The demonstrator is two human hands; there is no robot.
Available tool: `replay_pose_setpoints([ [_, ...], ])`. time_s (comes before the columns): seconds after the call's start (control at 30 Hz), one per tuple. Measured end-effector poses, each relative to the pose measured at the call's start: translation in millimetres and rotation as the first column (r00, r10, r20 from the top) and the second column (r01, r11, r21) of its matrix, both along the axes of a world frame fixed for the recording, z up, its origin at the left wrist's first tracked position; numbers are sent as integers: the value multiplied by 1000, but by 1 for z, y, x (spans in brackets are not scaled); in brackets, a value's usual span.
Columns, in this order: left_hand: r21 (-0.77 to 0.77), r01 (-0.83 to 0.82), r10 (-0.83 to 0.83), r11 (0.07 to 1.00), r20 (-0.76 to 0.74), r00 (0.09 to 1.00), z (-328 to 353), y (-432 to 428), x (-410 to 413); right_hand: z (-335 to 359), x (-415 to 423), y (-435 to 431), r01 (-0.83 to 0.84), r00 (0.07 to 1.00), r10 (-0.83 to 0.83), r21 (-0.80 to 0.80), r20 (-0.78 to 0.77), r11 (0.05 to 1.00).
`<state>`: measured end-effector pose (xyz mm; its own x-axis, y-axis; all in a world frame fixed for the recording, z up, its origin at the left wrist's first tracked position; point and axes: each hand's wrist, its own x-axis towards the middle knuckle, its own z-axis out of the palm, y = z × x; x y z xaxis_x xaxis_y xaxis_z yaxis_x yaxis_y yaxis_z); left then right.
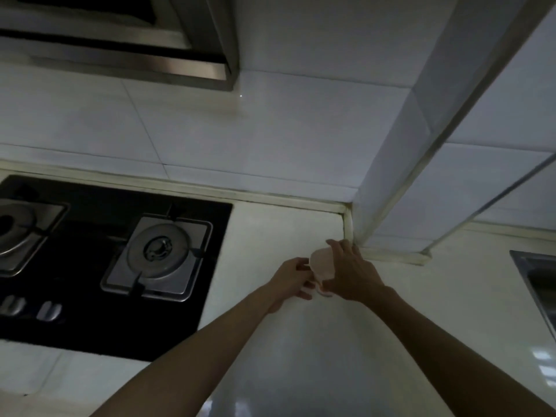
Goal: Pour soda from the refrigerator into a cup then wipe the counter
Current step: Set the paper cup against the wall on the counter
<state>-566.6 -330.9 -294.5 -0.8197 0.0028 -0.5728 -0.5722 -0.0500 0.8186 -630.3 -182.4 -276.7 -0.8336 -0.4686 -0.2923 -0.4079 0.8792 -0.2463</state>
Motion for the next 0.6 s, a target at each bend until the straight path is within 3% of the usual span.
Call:
replay_pose_setpoints([
  [0.13, 0, -188, 187, 982, -115, 976, -1, -41, -36, 7, -43, -48, 6, 1000, -8, -78, -25, 997],
  [0.27, 5, -248, 245, 969, -168, 955, -6, -72, -71, -2, -78, -88, 36, 998, -44, -145, -49, 989],
  [0.6, 149, -328, 344, 933, -94, 934, -36, -85, -104, -41, -121, -126, 70, 997, -74, -155, -19, 985],
])
